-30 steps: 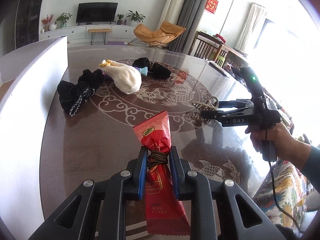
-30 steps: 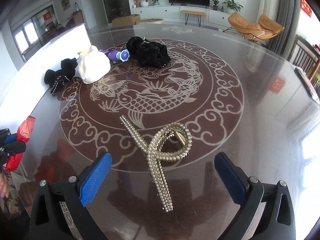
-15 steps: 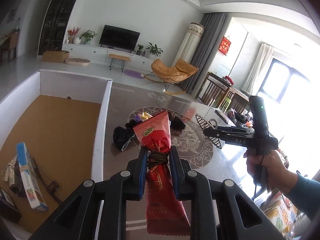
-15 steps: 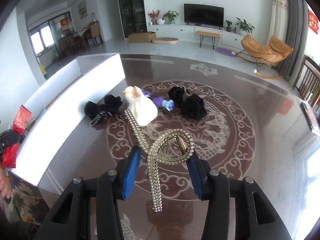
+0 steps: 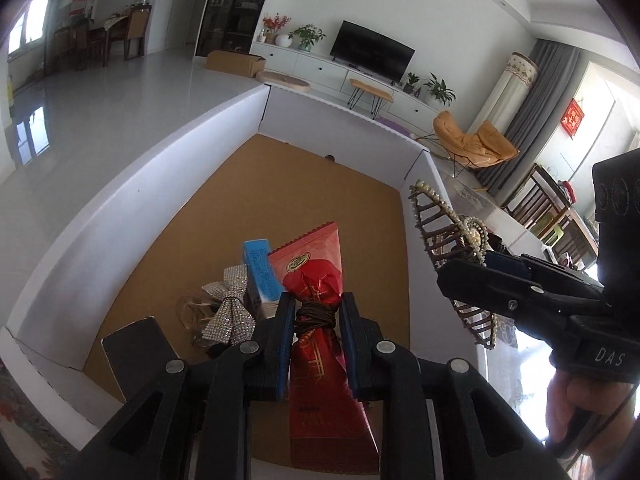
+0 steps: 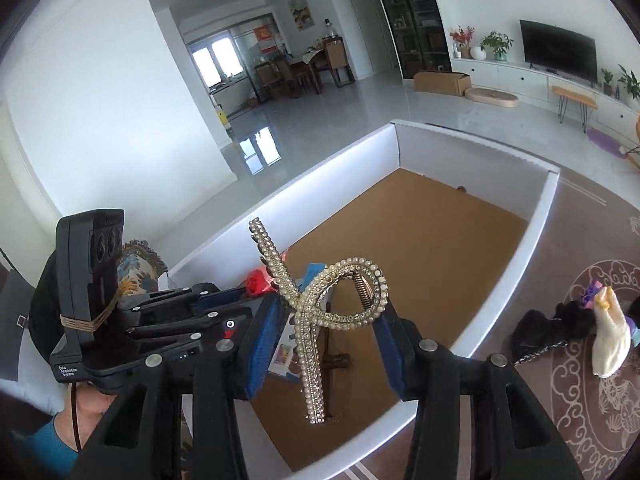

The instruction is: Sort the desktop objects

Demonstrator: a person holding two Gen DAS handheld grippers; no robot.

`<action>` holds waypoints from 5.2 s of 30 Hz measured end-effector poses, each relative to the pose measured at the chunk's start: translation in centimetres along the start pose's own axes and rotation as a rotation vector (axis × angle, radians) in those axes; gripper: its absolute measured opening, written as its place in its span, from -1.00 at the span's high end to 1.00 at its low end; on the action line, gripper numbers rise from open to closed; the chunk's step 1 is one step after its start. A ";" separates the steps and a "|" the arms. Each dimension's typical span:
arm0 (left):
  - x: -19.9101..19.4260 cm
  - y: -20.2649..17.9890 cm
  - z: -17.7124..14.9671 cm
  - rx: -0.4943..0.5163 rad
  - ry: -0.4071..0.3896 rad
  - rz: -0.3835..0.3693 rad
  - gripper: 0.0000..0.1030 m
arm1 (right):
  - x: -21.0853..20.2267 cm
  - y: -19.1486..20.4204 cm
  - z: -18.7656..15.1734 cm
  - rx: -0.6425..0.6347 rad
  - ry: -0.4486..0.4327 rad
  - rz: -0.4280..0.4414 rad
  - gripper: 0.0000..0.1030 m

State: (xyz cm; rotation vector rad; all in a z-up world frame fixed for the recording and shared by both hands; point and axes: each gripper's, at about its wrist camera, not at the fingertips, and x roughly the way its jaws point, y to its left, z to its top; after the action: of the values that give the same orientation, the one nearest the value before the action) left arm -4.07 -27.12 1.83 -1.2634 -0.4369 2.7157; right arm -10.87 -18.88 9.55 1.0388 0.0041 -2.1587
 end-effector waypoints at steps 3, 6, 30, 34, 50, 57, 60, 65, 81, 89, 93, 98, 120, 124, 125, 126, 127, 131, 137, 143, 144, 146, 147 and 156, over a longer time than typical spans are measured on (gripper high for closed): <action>0.5 -0.2 -0.3 0.038 0.007 0.075 0.08 | 4.1 0.5 -0.8 0.001 0.080 -0.047 0.06; 0.3 -0.4 -0.1 0.040 -0.014 0.087 -0.50 | 6.6 -0.2 -1.6 0.024 0.166 -0.101 0.03; 9.7 -26.8 -11.7 0.392 0.167 -0.208 -1.00 | -13.9 -25.9 -22.4 0.295 0.045 -0.677 -1.00; 12.8 -27.3 -12.0 0.391 0.170 -0.109 -1.00 | -15.4 -26.5 -23.6 0.353 0.028 -0.655 -1.00; 15.5 -28.4 -10.7 0.481 0.139 0.022 -1.00 | -14.6 -26.0 -23.3 0.334 0.051 -0.666 -1.00; 15.4 -28.5 -10.8 0.478 0.135 0.028 -1.00 | -14.6 -26.0 -23.3 0.334 0.051 -0.666 -1.00; 15.4 -28.5 -10.8 0.478 0.135 0.028 -1.00 | -14.6 -26.0 -23.3 0.334 0.051 -0.666 -1.00; 15.4 -28.5 -10.8 0.478 0.135 0.028 -1.00 | -14.6 -26.0 -23.3 0.334 0.051 -0.666 -1.00; 15.4 -28.5 -10.7 0.478 0.135 0.029 -1.00 | -14.6 -26.0 -23.3 0.335 0.051 -0.667 -1.00; 15.5 -28.5 -10.7 0.478 0.135 0.028 -1.00 | -14.6 -25.9 -23.3 0.335 0.051 -0.667 -1.00; 15.5 -28.5 -10.7 0.478 0.135 0.028 -1.00 | -14.6 -25.9 -23.3 0.335 0.051 -0.667 -1.00; 15.5 -28.5 -10.7 0.478 0.135 0.028 -1.00 | -14.6 -25.9 -23.3 0.335 0.051 -0.667 -1.00; 15.0 -29.5 -7.2 0.593 0.060 0.084 -1.00 | -14.6 -25.9 -23.3 0.335 0.051 -0.667 -1.00; 17.0 -29.9 -2.6 0.617 0.035 0.136 -1.00 | -14.6 -25.9 -23.3 0.336 0.051 -0.667 -1.00; 17.7 -29.9 -1.6 0.619 0.034 0.140 -1.00 | -14.6 -25.9 -23.3 0.336 0.051 -0.667 -1.00; 18.4 -29.8 -0.8 0.619 0.033 0.149 -1.00 | -14.6 -25.9 -23.3 0.336 0.051 -0.667 -1.00; 19.3 -29.6 0.0 0.616 0.037 0.161 -1.00 | -14.6 -25.9 -23.3 0.336 0.051 -0.667 -1.00; 23.2 -28.0 1.4 0.578 0.137 0.190 -1.00 | -14.6 -25.9 -23.3 0.336 0.052 -0.667 -1.00; 22.0 -26.2 1.0 0.528 0.119 0.010 0.20 | -14.6 -25.9 -23.3 0.336 0.052 -0.667 -1.00; 18.7 -24.7 -2.1 0.452 0.103 -0.060 0.30 | -14.6 -25.9 -23.3 0.336 0.052 -0.667 -1.00; 18.0 -24.7 -2.9 0.460 0.098 -0.062 0.30 | -14.6 -25.9 -23.3 0.336 0.052 -0.667 -1.00; 17.0 -24.5 -4.1 0.470 0.090 -0.059 0.30 | -14.6 -25.9 -23.3 0.336 0.052 -0.667 -1.00; 16.6 -24.5 -4.6 0.472 0.092 -0.062 0.30 | -14.6 -25.9 -23.3 0.336 0.052 -0.667 -1.00; 16.6 -24.3 -4.6 0.473 0.092 -0.062 0.30 | -13.0 -26.6 -20.2 0.294 0.112 -0.553 -1.00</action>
State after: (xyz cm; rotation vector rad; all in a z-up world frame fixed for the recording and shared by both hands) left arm -11.68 0.71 -5.63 -1.2030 0.1677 2.4842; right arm -8.24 14.60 -3.05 1.4593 0.0301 -2.6467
